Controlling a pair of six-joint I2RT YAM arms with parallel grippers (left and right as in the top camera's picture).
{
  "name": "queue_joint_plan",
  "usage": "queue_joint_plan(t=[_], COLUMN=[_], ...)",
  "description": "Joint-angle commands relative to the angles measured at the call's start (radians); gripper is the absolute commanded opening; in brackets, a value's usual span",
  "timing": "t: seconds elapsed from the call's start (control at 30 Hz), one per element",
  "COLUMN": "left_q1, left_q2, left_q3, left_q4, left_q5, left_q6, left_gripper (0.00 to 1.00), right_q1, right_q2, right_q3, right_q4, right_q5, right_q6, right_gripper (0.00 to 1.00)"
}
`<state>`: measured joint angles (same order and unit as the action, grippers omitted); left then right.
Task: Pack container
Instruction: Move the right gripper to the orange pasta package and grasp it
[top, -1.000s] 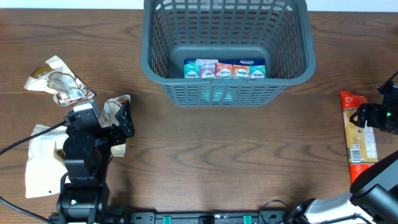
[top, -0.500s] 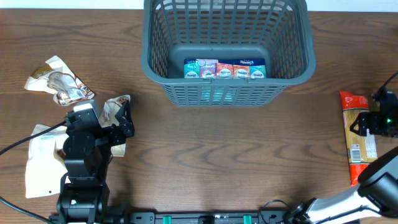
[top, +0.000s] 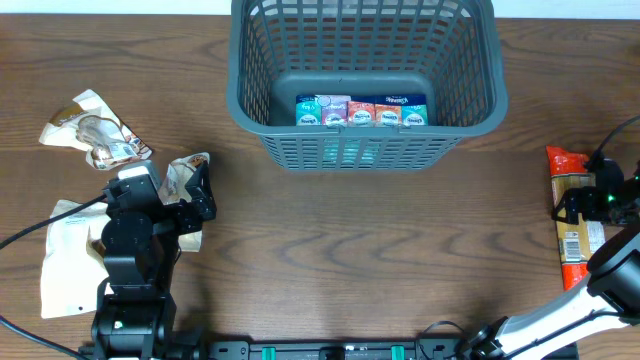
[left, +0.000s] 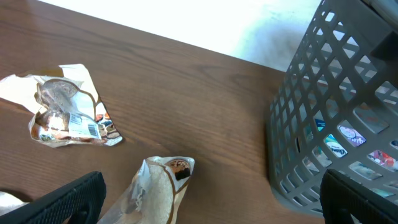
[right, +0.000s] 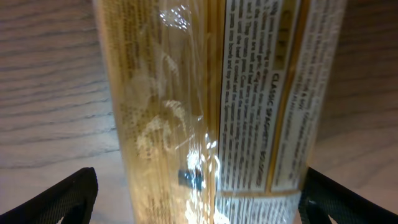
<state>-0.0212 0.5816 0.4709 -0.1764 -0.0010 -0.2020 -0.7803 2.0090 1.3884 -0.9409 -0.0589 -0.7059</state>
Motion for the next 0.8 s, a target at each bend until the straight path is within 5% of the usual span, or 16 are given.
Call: queue_joint_plan(t=[0.0,0.2,0.33,0.77], left_q1=[0.005,0.005,0.005,0.005], left_q2=[-0.002,-0.002,-0.002,-0.002], left_q3=[0.019,0.019,0.019,0.019], left_q4=[0.002,0.002,0.001,0.001], left_q5=[-0.007,-0.007,-0.008,-0.008], left_q6=[0.016,0.016,0.016,0.017], left_gripper=[0.98,0.99,0.99,0.98], right_q1=[-0.004,-0.004,-0.004,0.016], right_q2=[0.028,0.051,0.053,0.045], right_q3=[0.016,0.016,0.016,0.019], right_q4=[0.01,0.022,0.023,0.026], right_q5=[-0.002,-0.019,-0.028,-0.082], right_q6=[-0.005,0.018,0.022,0.109], right_gripper=[0.87,0.67,0.66,0.01])
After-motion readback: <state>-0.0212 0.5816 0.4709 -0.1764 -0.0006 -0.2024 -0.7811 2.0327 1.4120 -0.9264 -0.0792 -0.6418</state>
